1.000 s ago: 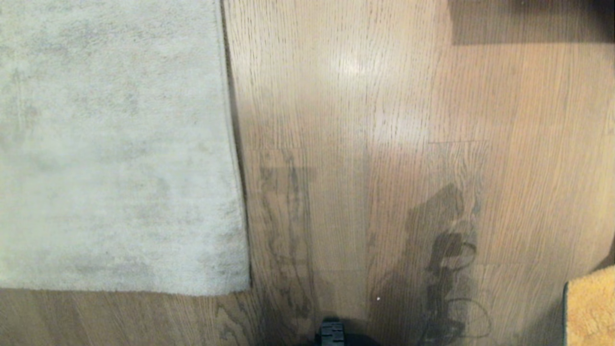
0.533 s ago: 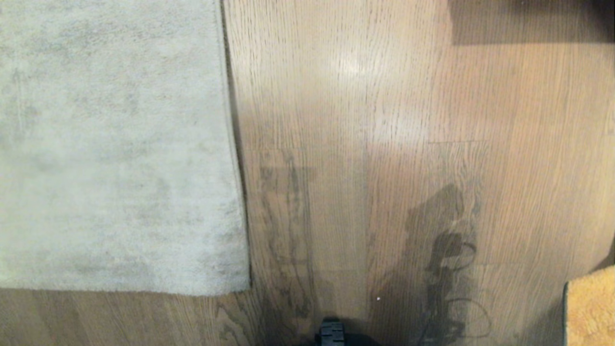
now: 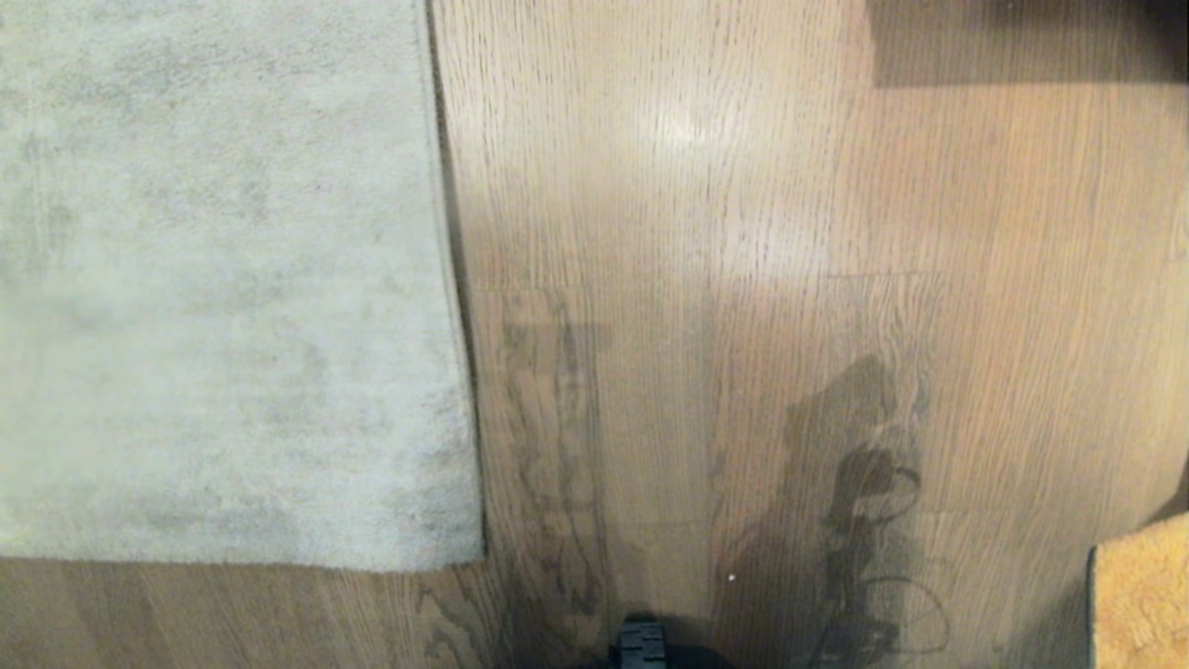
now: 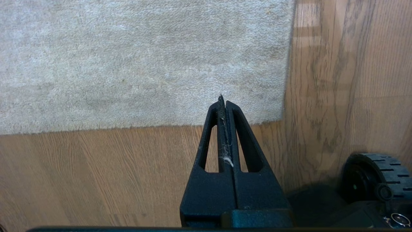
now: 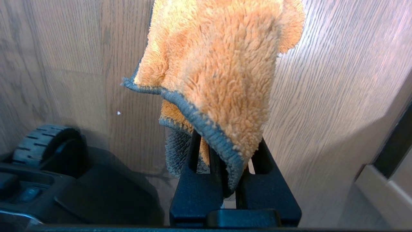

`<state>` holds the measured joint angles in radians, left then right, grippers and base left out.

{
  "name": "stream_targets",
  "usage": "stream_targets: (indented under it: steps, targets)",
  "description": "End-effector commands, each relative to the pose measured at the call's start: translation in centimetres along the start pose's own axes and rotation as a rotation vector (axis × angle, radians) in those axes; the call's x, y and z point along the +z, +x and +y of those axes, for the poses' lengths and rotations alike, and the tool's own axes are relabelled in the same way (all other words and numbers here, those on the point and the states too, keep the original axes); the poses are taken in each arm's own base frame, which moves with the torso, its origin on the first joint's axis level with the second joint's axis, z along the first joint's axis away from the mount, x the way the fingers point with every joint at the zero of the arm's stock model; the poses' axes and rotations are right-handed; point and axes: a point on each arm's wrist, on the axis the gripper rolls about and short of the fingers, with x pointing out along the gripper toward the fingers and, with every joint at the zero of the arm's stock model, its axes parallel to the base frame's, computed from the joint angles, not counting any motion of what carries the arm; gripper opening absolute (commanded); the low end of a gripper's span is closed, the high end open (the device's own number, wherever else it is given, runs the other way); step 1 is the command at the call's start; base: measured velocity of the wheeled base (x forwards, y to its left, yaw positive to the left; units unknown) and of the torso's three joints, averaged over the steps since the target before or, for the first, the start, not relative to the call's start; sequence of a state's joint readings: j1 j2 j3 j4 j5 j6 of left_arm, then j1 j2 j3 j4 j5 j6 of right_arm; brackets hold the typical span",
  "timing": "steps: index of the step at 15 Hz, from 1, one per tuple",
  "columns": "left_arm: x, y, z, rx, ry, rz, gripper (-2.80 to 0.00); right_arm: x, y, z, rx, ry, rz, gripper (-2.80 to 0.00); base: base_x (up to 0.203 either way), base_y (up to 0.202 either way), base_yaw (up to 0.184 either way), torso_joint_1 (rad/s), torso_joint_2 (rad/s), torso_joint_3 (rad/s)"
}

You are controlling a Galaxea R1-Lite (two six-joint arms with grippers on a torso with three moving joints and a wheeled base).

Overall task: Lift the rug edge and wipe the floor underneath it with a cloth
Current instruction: Put down the rag

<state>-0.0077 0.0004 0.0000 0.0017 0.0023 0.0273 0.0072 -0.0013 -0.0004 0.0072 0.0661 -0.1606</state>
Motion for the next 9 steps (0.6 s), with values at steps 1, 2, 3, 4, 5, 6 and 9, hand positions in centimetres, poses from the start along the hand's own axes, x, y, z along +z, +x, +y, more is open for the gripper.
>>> stream_targets:
  steps: [1,2,3,4,5,6,9]
  targets:
    - [0.0,0.0,0.0,0.001,0.000,-0.001,-2.80,0.5,-0.1,-0.1,0.003,-0.013,-0.014,-2.80,0.000,0.000,0.000,0.000,0.00,0.000]
    - [0.0,0.0,0.0,0.001,0.000,-0.001,-2.80,0.9,-0.2,-0.1,0.004,-0.014,-0.015,-2.80,0.000,0.000,0.000,0.000,0.00,0.000]
    - [0.0,0.0,0.0,0.001,0.000,-0.001,-2.80,1.2,-0.2,-0.2,0.010,-0.013,-0.006,-2.80,0.000,0.000,0.000,0.000,0.00,0.000]
    - [0.0,0.0,0.0,0.001,0.000,-0.001,-2.80,1.5,-0.1,-0.2,0.015,-0.012,0.003,-2.80,0.000,0.000,0.000,0.000,0.00,0.000]
    - [0.0,0.0,0.0,0.001,0.000,-0.001,-2.80,1.9,0.1,-0.3,0.019,-0.011,0.019,-2.80,0.000,0.000,0.000,0.000,0.00,0.000]
    - [0.0,0.0,0.0,0.001,0.000,-0.001,-2.80,2.2,0.4,-0.3,0.023,-0.010,0.037,-2.80,0.000,0.000,0.000,0.000,0.00,0.000]
    - [0.0,0.0,0.0,0.001,0.000,-0.001,-2.80,3.4,1.1,-0.6,0.041,-0.006,0.087,-2.80,0.000,0.000,0.000,0.000,0.00,0.000]
